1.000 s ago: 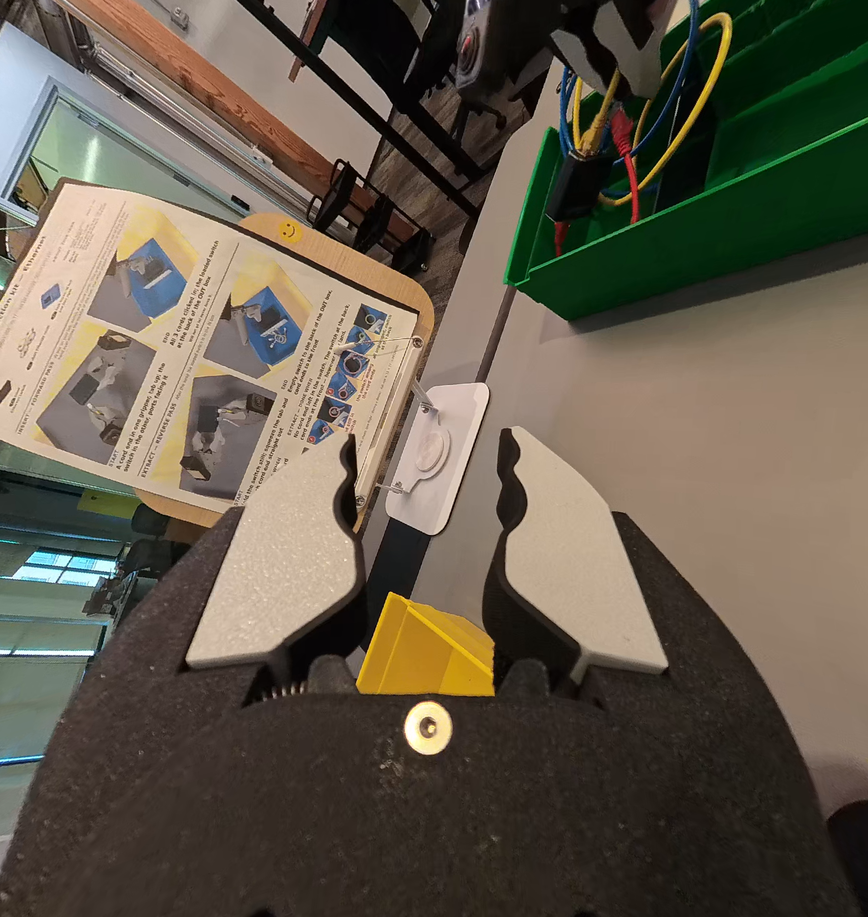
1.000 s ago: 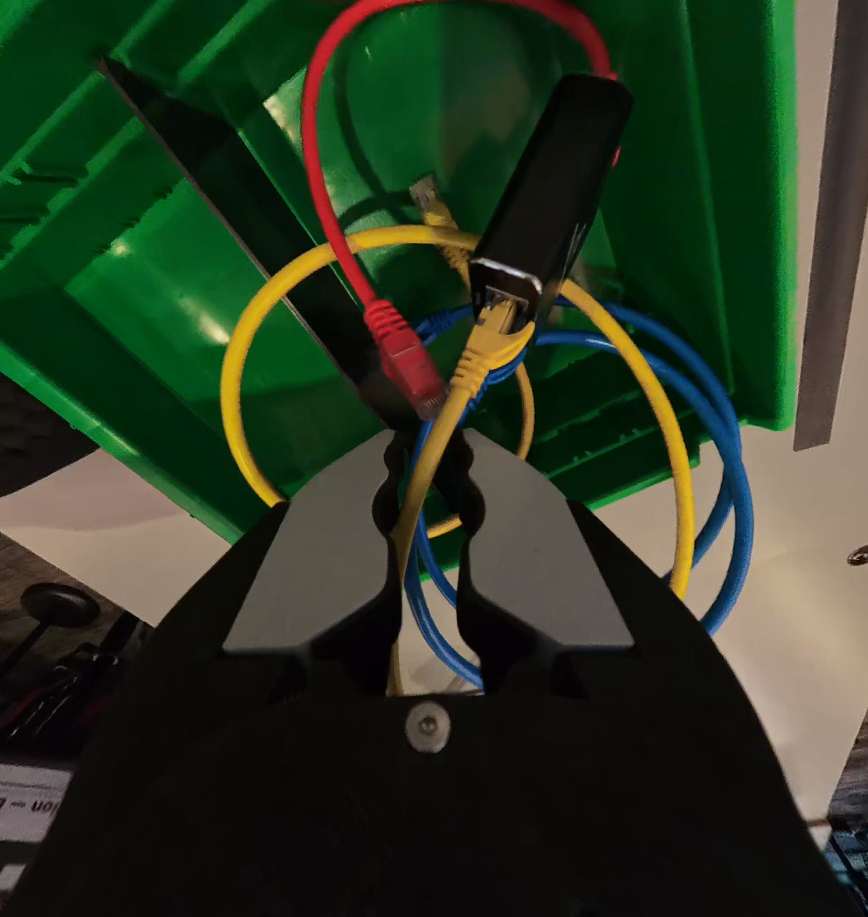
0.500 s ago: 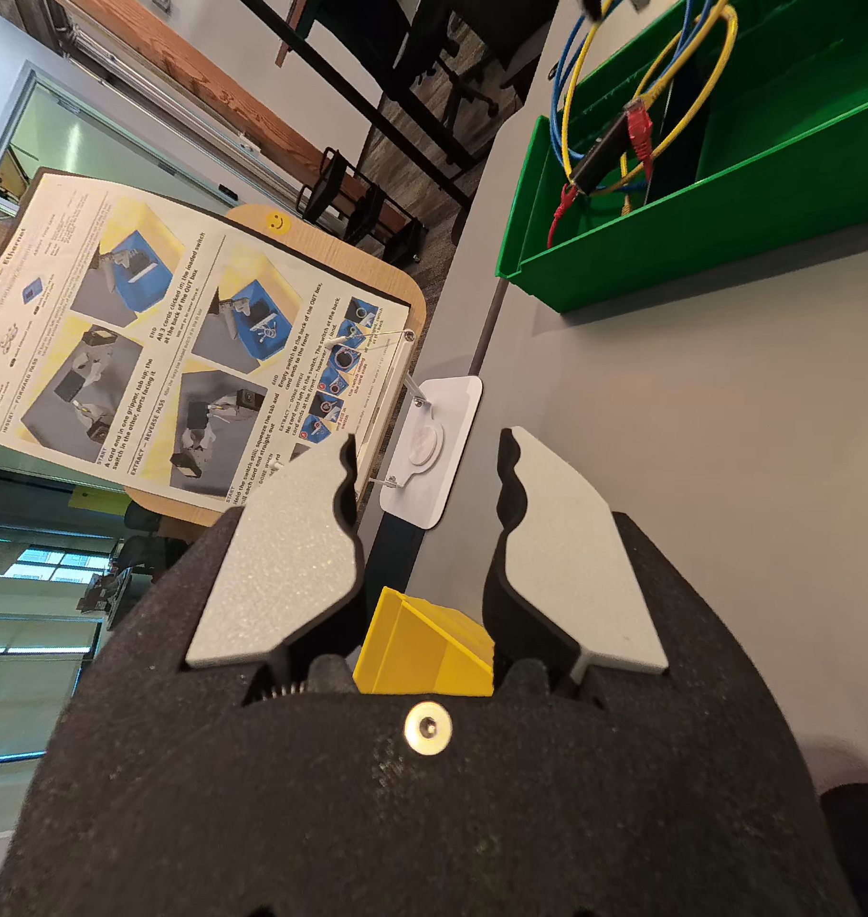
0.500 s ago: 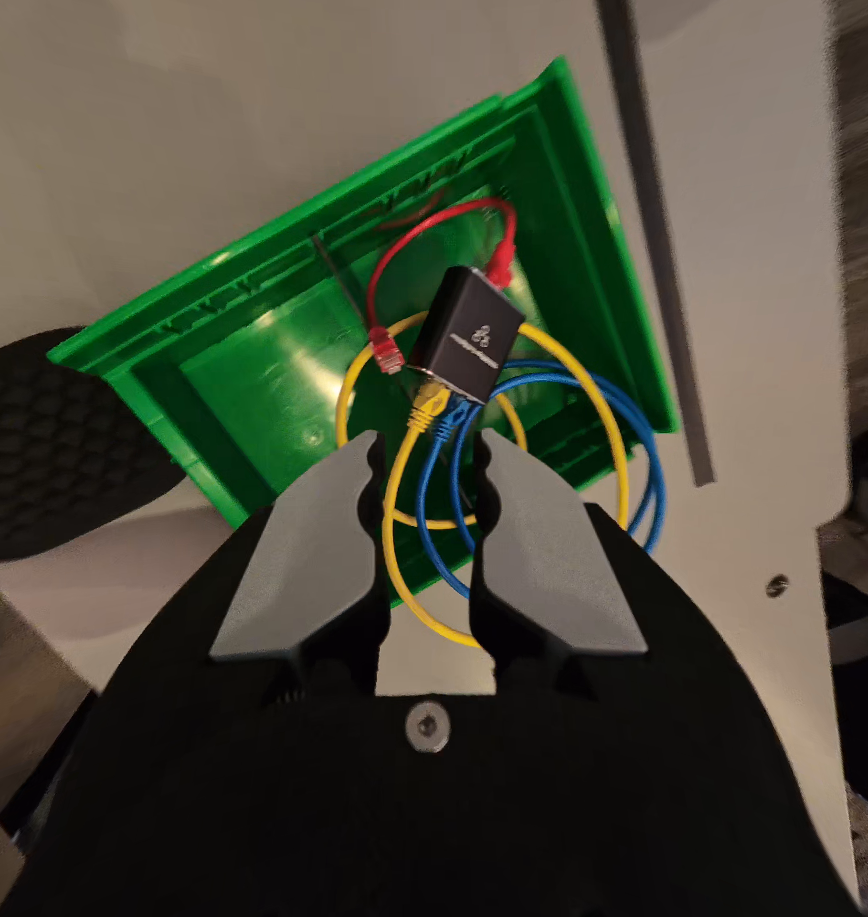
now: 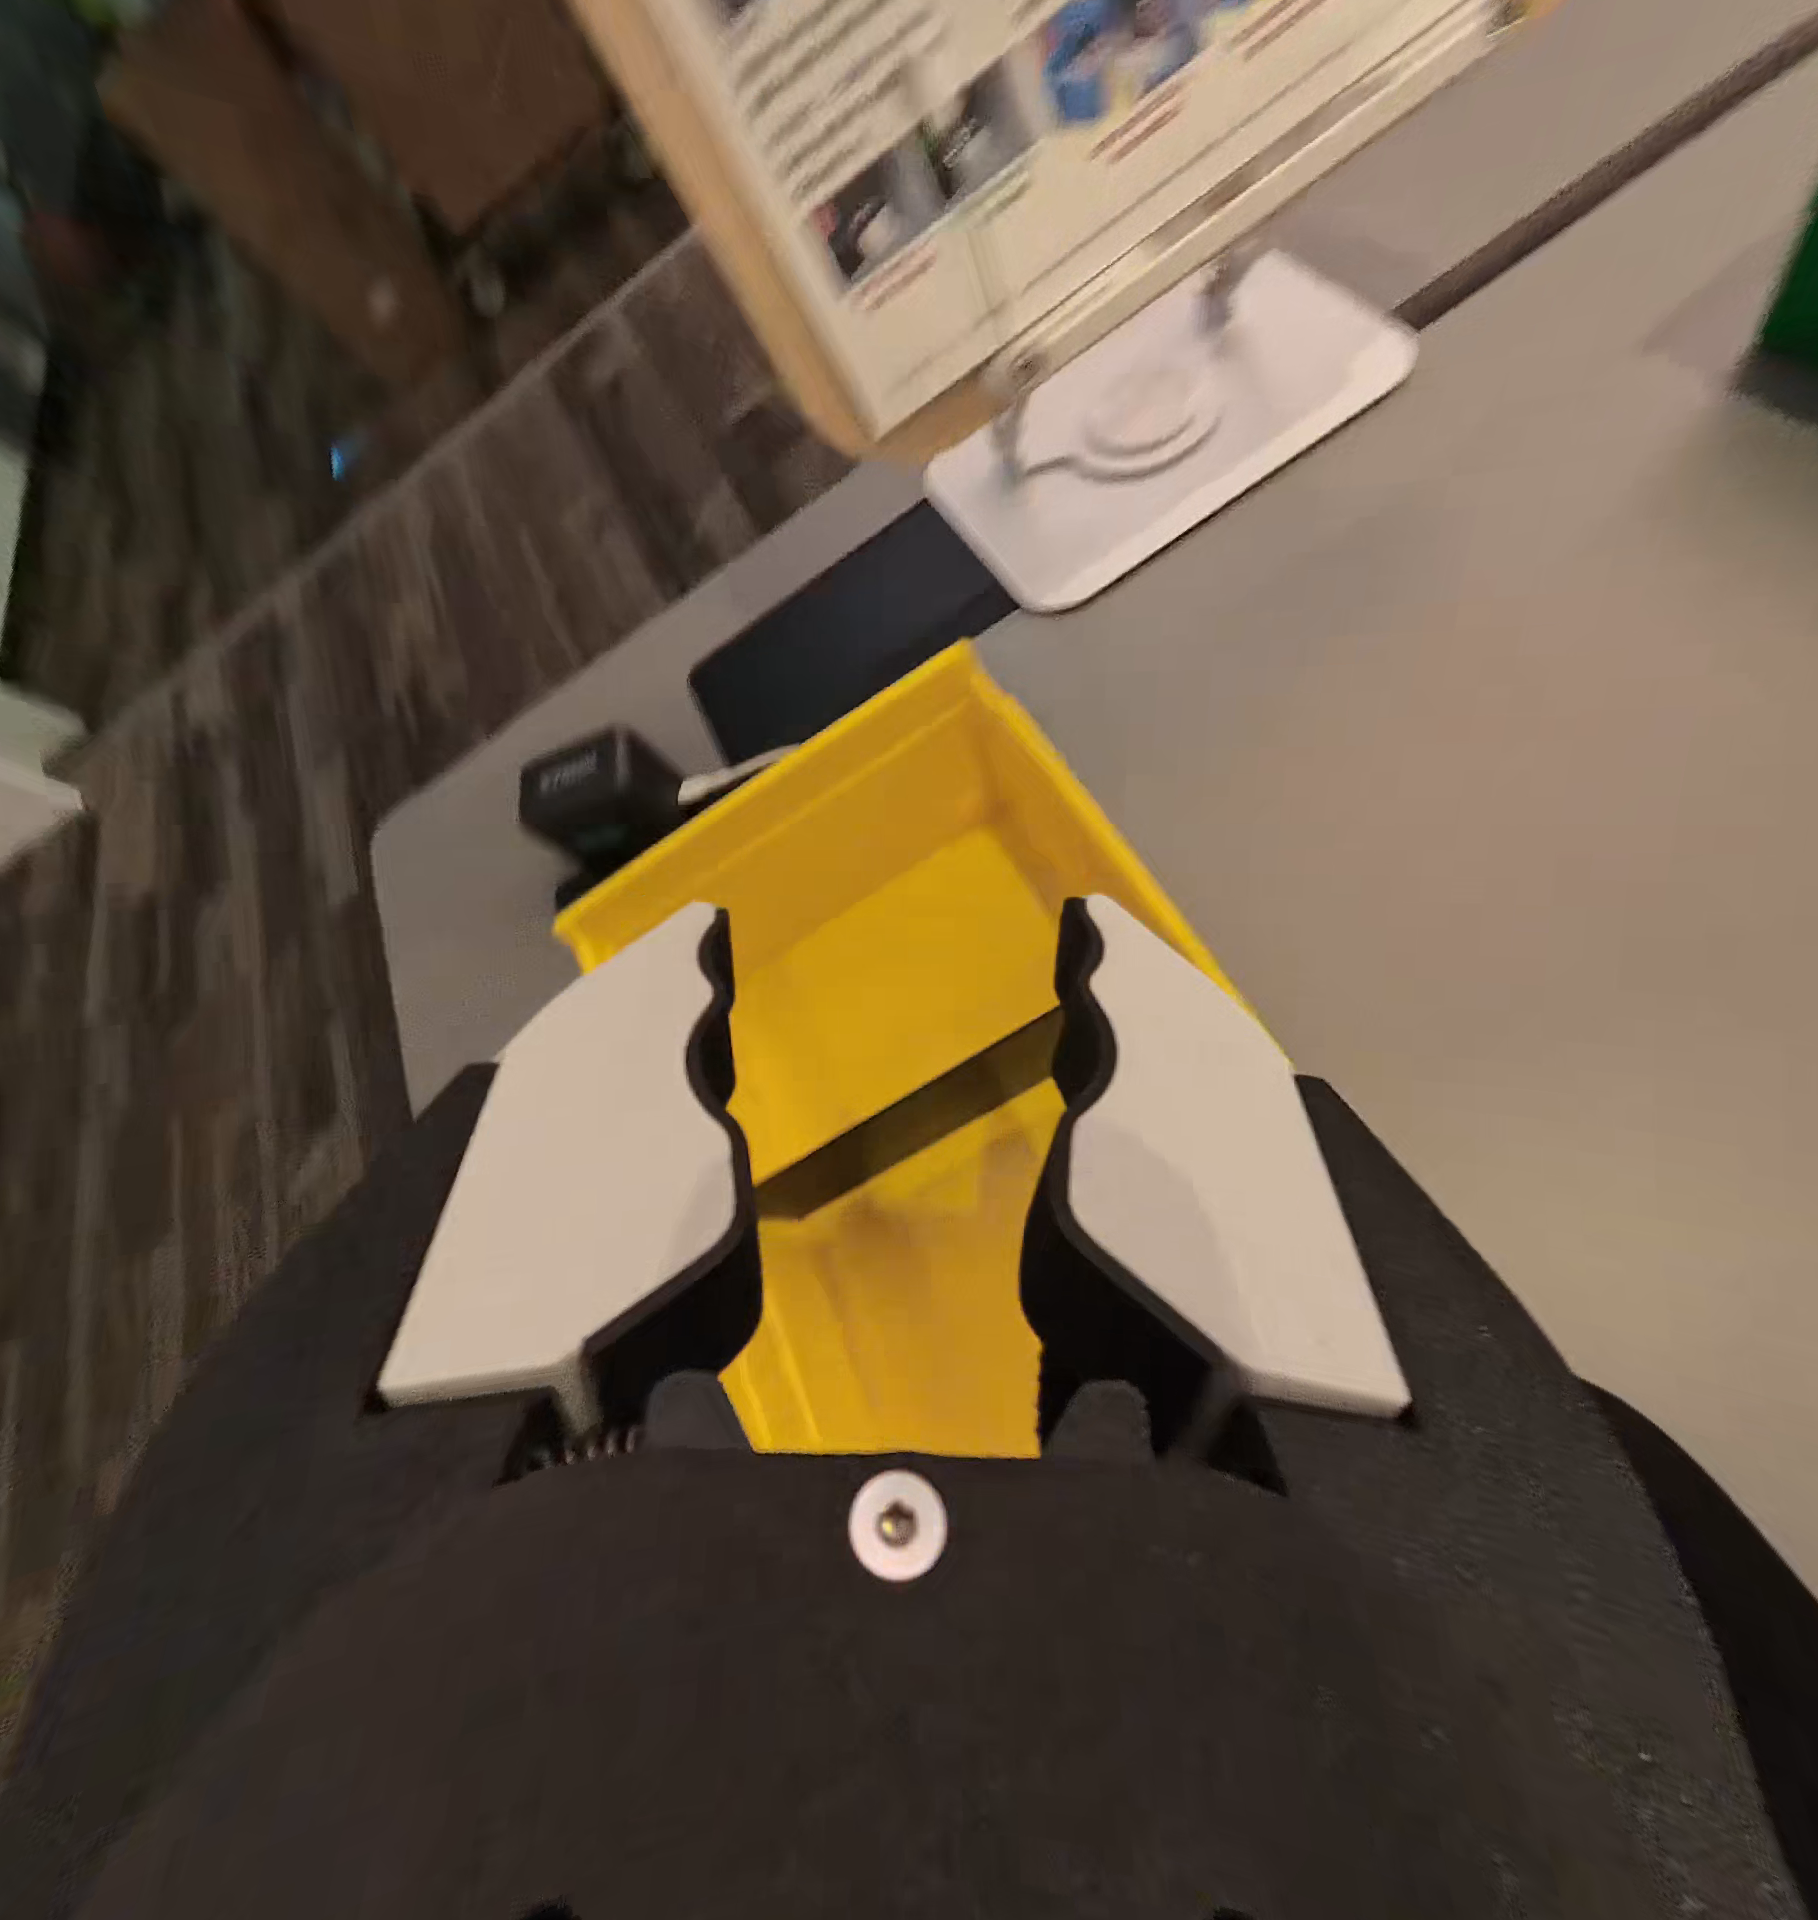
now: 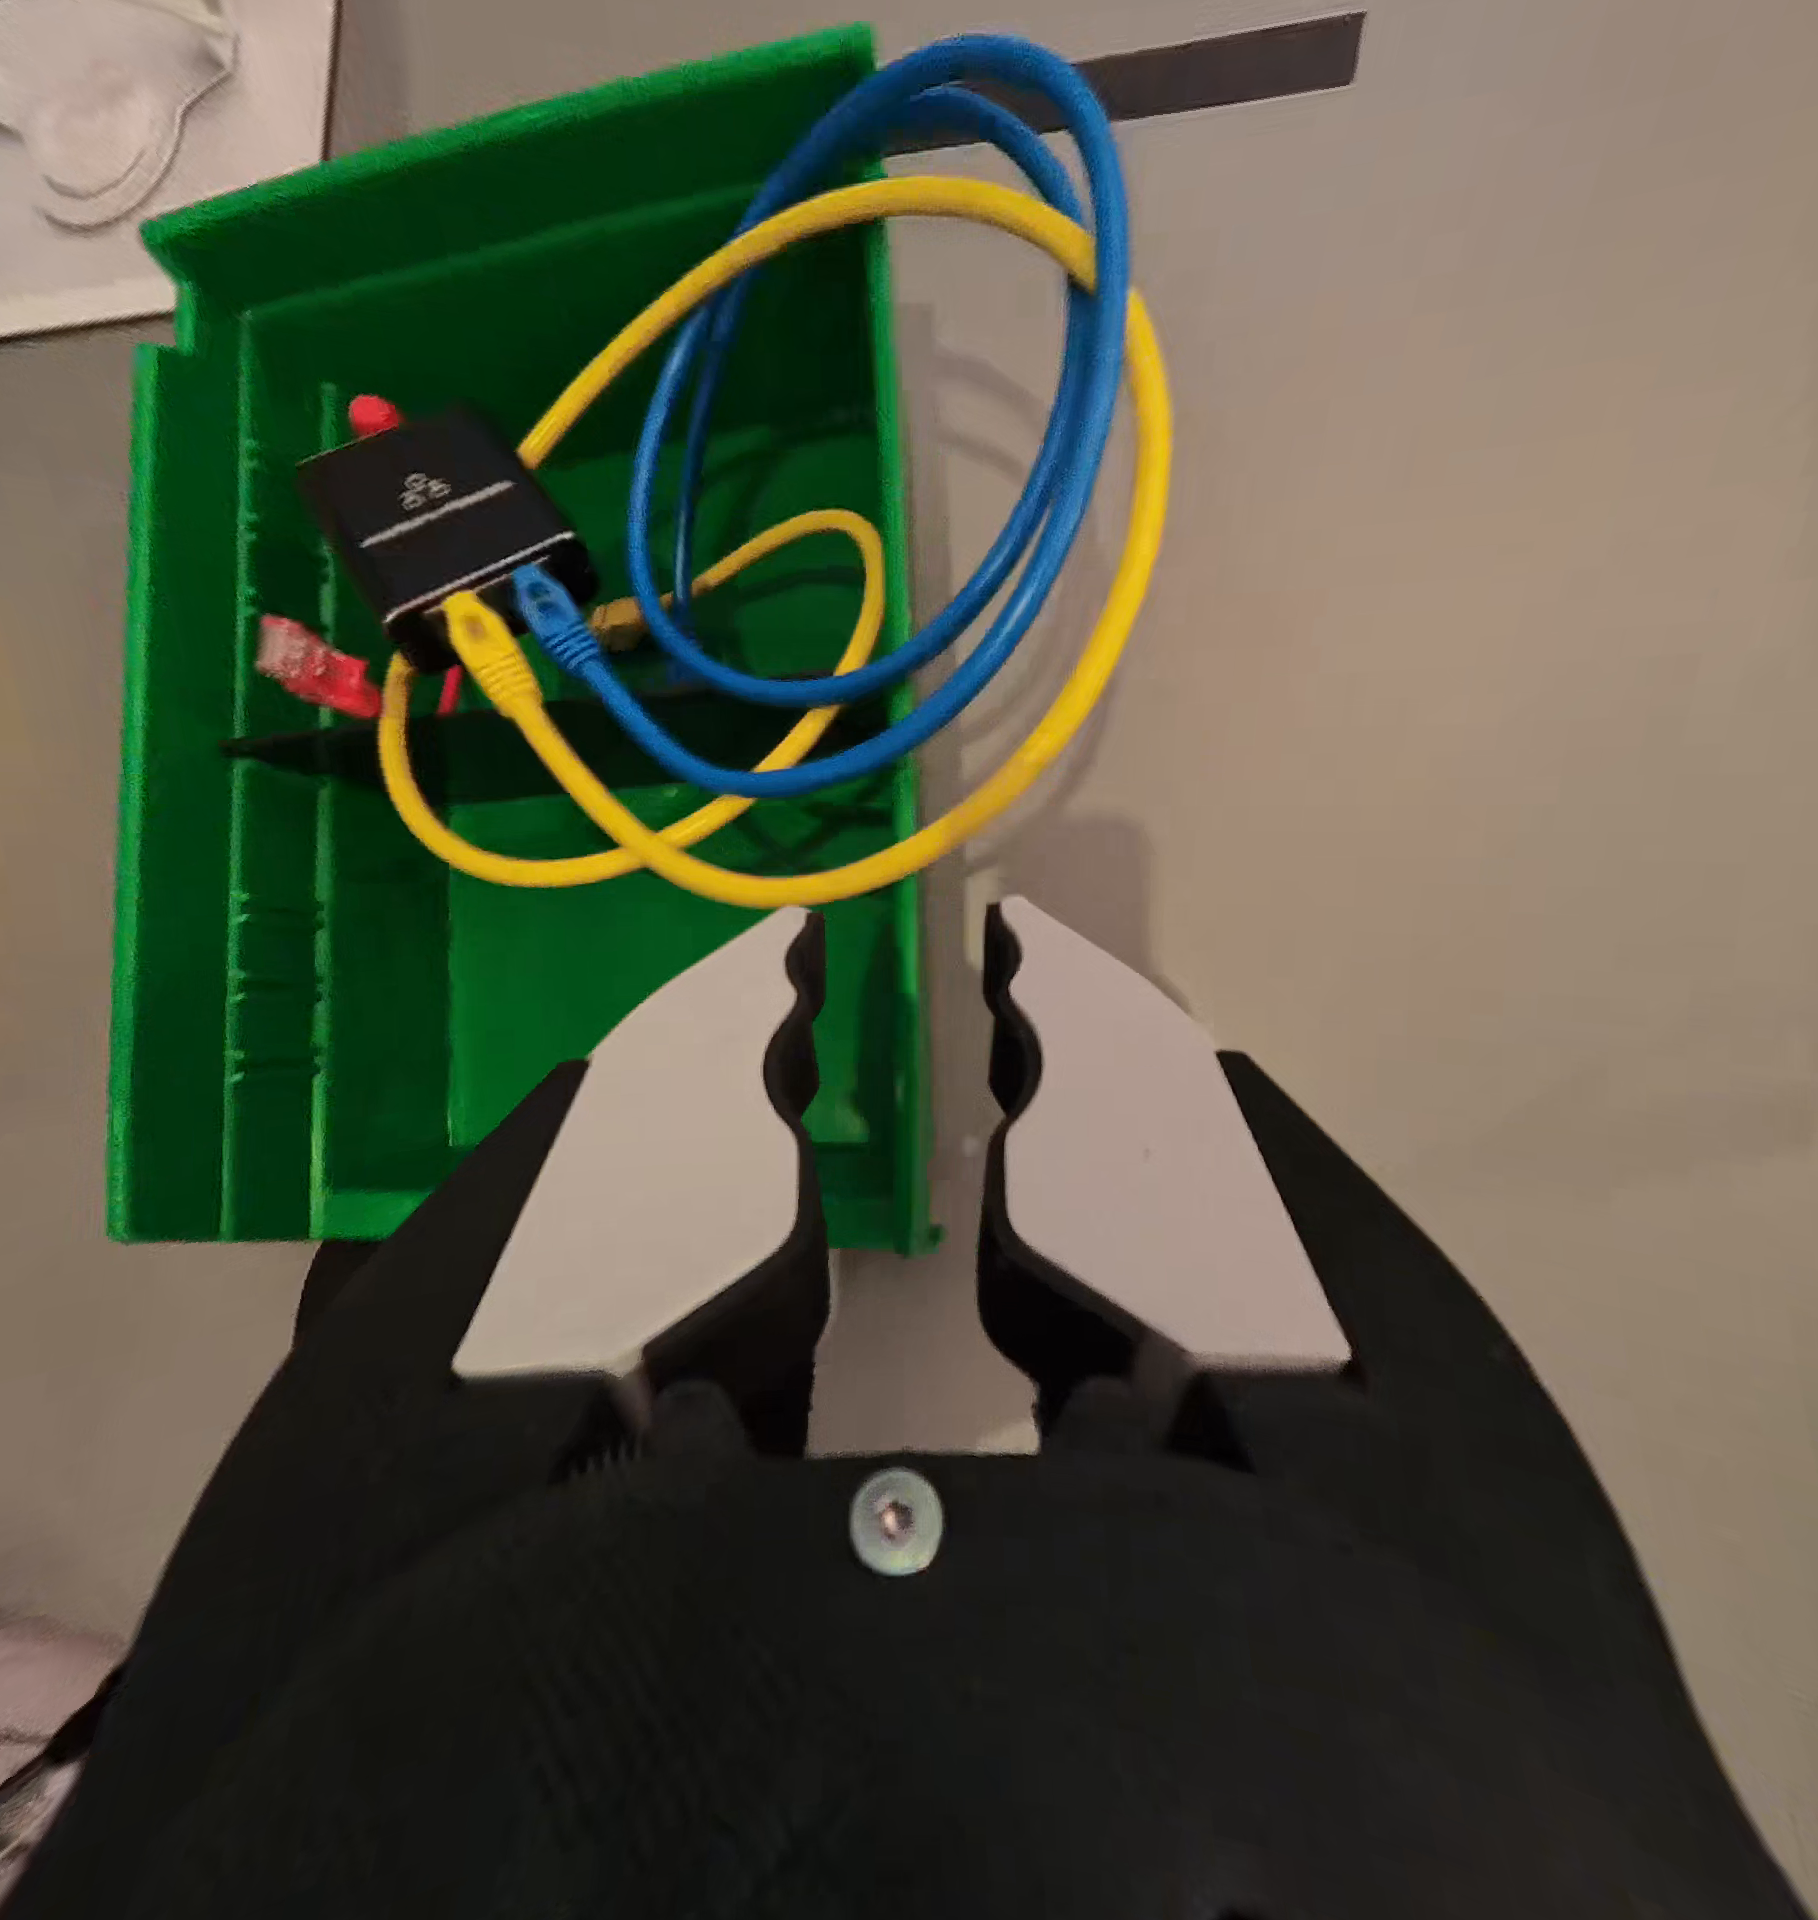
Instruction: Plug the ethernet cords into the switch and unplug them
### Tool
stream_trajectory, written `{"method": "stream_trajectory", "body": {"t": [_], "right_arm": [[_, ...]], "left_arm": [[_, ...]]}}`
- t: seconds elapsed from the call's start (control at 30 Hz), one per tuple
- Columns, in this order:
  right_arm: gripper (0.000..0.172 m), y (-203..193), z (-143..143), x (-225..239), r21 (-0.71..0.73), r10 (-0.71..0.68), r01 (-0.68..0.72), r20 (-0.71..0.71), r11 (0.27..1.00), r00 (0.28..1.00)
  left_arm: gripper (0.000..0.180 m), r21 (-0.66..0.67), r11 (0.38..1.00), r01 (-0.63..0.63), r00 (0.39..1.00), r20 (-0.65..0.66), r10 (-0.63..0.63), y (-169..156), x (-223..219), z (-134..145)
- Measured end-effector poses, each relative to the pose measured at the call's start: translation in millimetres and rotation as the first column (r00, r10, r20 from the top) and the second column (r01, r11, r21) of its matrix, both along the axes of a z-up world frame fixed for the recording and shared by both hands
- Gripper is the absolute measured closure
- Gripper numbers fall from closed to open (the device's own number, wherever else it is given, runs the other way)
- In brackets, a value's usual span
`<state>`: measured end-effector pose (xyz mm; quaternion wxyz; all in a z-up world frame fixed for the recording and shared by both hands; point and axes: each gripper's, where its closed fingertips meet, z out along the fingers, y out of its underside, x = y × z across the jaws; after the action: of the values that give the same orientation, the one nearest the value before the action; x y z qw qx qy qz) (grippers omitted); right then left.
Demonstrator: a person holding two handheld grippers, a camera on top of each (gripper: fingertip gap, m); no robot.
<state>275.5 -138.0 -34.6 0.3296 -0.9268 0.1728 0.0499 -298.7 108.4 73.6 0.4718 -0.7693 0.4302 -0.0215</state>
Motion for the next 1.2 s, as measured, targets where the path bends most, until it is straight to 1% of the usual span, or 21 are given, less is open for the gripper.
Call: {"method": "stream_trajectory", "body": {"t": [0.07, 0.1, 0.13, 0.17, 0.2, 0.27, 0.3, 0.37, 0.4, 0.5, 0.57, 0.67, 0.73, 0.77, 0.87, 0.93, 0.97, 1.03, 1.2], "right_arm": [[0.142, 4, -10, -4, 0.01, 0.057, -0.057, -0.052, 0.998, 0.997], [0.141, 0, -21, -3, -0.041, 0.053, -0.056, -0.07, 0.998, 0.996], [0.141, -5, -32, 3, -0.094, 0.024, -0.03, -0.063, 0.995, 0.998], [0.137, -7, -38, 4, -0.111, 0.024, -0.032, -0.075, 0.993, 0.997], [0.138, -6, -41, 2, -0.102, 0.036, -0.046, -0.099, 0.994, 0.994], [0.142, -4, -47, -3, -0.112, 0.06, -0.075, -0.132, 0.991, 0.989], [0.146, -5, -52, -7, -0.134, 0.077, -0.097, -0.152, 0.986, 0.985], [0.149, -9, -64, -16, -0.202, 0.109, -0.145, -0.182, 0.969, 0.977], [0.155, -10, -69, -20, -0.227, 0.122, -0.164, -0.192, 0.96, 0.974], [0.161, -8, -77, -18, -0.284, 0.114, -0.159, -0.169, 0.946, 0.979], [0.163, -6, -81, -19, -0.304, 0.112, -0.164, -0.182, 0.938, 0.977], [0.164, -4, -86, -23, -0.328, 0.122, -0.184, -0.2, 0.926, 0.972], [0.164, -3, -86, -28, -0.345, 0.152, -0.21, -0.188, 0.915, 0.97], [0.163, -2, -86, -32, -0.351, 0.167, -0.226, -0.191, 0.909, 0.967], [0.161, 0, -87, -46, -0.385, 0.227, -0.285, -0.19, 0.878, 0.955], [0.162, 4, -87, -55, -0.419, 0.228, -0.292, -0.195, 0.86, 0.954], [0.163, 5, -87, -57, -0.444, 0.24, -0.297, -0.182, 0.845, 0.954], [0.163, 10, -87, -63, -0.487, 0.3, -0.329, -0.139, 0.809, 0.944], [0.163, 26, -86, -105, -0.521, 0.278, -0.38, -0.267, 0.764, 0.923]], "left_arm": [[0.126, -0.079, 0.99, -0.114, 0.993, -0.023, 0.113, 12, -31, -17], [0.124, -0.122, 0.977, -0.173, 0.984, -0.053, 0.167, 16, -47, -27], [0.123, -0.164, 0.959, -0.233, 0.972, -0.083, 0.222, 20, -63, -38], [0.122, -0.205, 0.935, -0.289, 0.956, -0.107, 0.272, 24, -77, -48], [0.122, -0.248, 0.911, -0.33, 0.943, -0.122, 0.309, 27, -88, -59], [0.122, -0.339, 0.862, -0.377, 0.926, -0.133, 0.353, 30, -103, -78], [0.122, -0.378, 0.838, -0.393, 0.919, -0.143, 0.366, 31, -109, -87], [0.123, -0.414, 0.797, -0.439, 0.898, -0.171, 0.406, 36, -123, -100], [0.124, -0.42, 0.782, -0.46, 0.887, -0.176, 0.427, 38, -129, -104], [0.124, -0.478, 0.727, -0.493, 0.865, -0.182, 0.467, 38, -143, -118], [0.126, -0.519, 0.688, -0.507, 0.858, -0.223, 0.464, 33, -152, -131], [0.138, -0.599, 0.639, -0.483, 0.866, -0.221, 0.448, 27, -154, -148], [0.143, -0.666, 0.595, -0.449, 0.879, -0.21, 0.428, 21, -151, -159], [0.148, -0.69, 0.576, -0.437, 0.884, -0.212, 0.417, 17, -150, -163], [0.156, -0.74, 0.53, -0.415, 0.895, -0.226, 0.386, 11, -148, -175], [0.159, -0.741, 0.517, -0.428, 0.892, -0.254, 0.375, 11, -149, -181], [0.165, -0.731, 0.52, -0.442, 0.887, -0.274, 0.371, 12, -150, -182], [0.168, -0.723, 0.528, -0.446, 0.89, -0.293, 0.35, 11, -146, -183], [0.168, -0.732, 0.544, -0.411, 0.912, -0.34, 0.231, 3, -117, -184]]}}
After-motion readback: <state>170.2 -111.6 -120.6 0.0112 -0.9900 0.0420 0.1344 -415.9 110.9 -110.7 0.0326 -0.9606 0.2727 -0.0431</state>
